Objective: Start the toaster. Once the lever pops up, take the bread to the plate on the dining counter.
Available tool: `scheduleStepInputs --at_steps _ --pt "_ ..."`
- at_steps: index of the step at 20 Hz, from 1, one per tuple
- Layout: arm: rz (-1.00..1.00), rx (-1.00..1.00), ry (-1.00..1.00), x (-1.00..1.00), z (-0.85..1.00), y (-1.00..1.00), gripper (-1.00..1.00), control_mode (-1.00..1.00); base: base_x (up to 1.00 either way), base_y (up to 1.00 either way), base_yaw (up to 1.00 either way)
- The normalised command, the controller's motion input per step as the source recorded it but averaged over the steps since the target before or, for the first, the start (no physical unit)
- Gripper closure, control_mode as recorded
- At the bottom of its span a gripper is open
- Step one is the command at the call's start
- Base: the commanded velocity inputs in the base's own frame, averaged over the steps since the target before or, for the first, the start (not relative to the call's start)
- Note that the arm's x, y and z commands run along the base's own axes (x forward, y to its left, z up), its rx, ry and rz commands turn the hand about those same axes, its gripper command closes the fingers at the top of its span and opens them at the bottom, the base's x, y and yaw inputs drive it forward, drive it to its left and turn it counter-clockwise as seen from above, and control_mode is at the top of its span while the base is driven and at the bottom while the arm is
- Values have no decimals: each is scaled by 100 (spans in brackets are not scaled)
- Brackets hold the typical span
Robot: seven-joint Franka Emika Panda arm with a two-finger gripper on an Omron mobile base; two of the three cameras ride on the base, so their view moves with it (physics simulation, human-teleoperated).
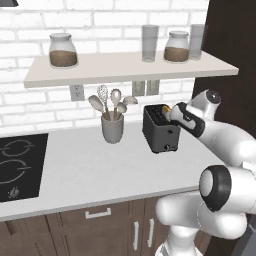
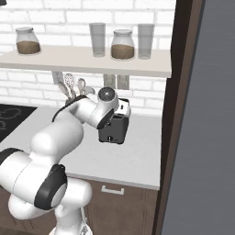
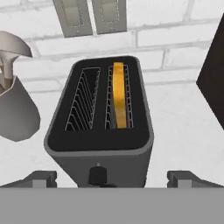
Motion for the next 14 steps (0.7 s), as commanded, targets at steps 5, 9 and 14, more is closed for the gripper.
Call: scheduleStepInputs --at_steps 5,9,14 --pt "3 1 0 22 -5 -26 -100 -100 0 0 0" --pt "0 1 -2 21 -3 4 -100 -100 0 0 0" --pt "0 1 -8 3 -3 31 -100 -100 0 0 0"
